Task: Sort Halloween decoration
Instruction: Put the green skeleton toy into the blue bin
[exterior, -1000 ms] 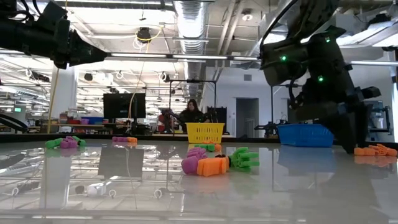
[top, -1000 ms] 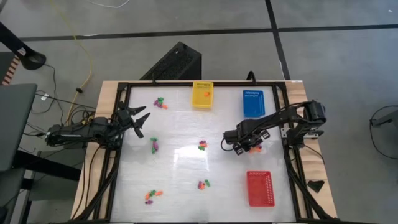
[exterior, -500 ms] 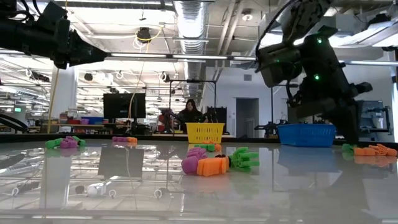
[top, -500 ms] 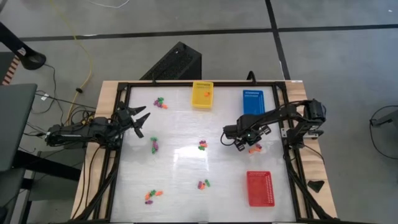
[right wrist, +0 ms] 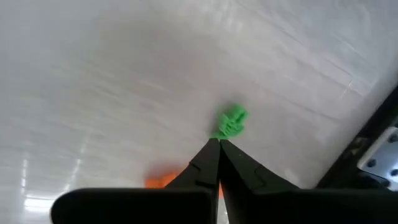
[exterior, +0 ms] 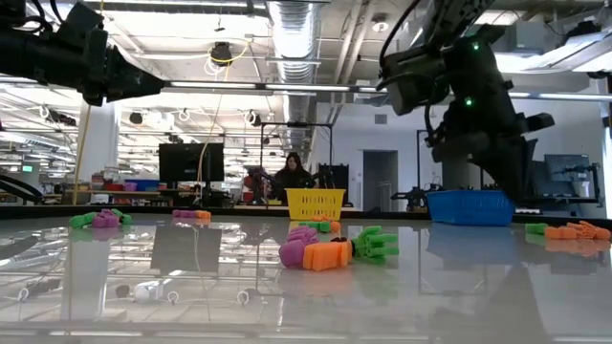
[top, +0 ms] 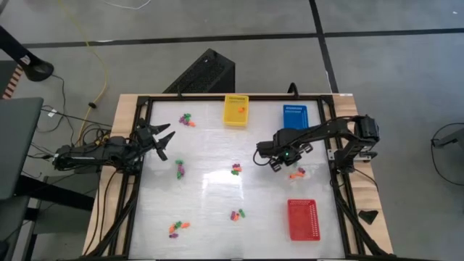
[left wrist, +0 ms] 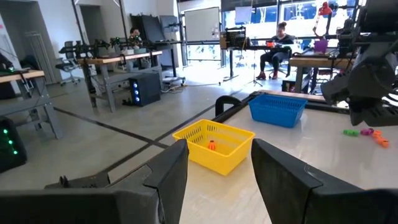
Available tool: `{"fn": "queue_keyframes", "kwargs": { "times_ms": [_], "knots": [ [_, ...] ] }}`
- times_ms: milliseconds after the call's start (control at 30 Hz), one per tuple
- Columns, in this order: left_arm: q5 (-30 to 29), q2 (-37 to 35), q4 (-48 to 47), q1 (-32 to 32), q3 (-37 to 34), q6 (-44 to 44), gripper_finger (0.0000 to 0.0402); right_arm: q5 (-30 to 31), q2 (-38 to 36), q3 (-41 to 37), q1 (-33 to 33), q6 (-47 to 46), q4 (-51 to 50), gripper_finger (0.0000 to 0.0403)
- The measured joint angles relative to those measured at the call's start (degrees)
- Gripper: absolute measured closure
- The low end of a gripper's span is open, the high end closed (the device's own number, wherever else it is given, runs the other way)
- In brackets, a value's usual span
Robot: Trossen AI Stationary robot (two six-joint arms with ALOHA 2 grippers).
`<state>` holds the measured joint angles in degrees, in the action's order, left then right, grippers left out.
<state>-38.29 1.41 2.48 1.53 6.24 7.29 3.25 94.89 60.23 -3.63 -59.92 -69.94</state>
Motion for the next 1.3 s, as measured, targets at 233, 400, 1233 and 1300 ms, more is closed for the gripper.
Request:
{"fn": "queue_keyframes", "kwargs": {
  "times_ms": [233, 400, 1233, 1300],
  "knots": [
    [0.0, 0.0, 0.0, 0.0, 0.0, 0.0, 0.0233, -0.1, 0.0, -3.0, -1.8, 4.4, 2.5, 0.0308],
    [0.0, 0.0, -0.2, 0.0, 0.0, 0.0, 0.0233, -2.8, -1.5, -7.1, -3.7, 6.9, 6.4, 0.0257],
    [0.0, 0.0, -0.2, 0.0, 0.0, 0.0, 0.0233, -5.5, -4.3, -12.1, -6.0, 8.8, 7.8, 0.0200],
    [0.0, 0.0, -0.2, 0.0, 0.0, 0.0, 0.0233, -5.6, -4.3, -12.9, -6.1, 8.8, 9.0, 0.0201]
  ]
}}
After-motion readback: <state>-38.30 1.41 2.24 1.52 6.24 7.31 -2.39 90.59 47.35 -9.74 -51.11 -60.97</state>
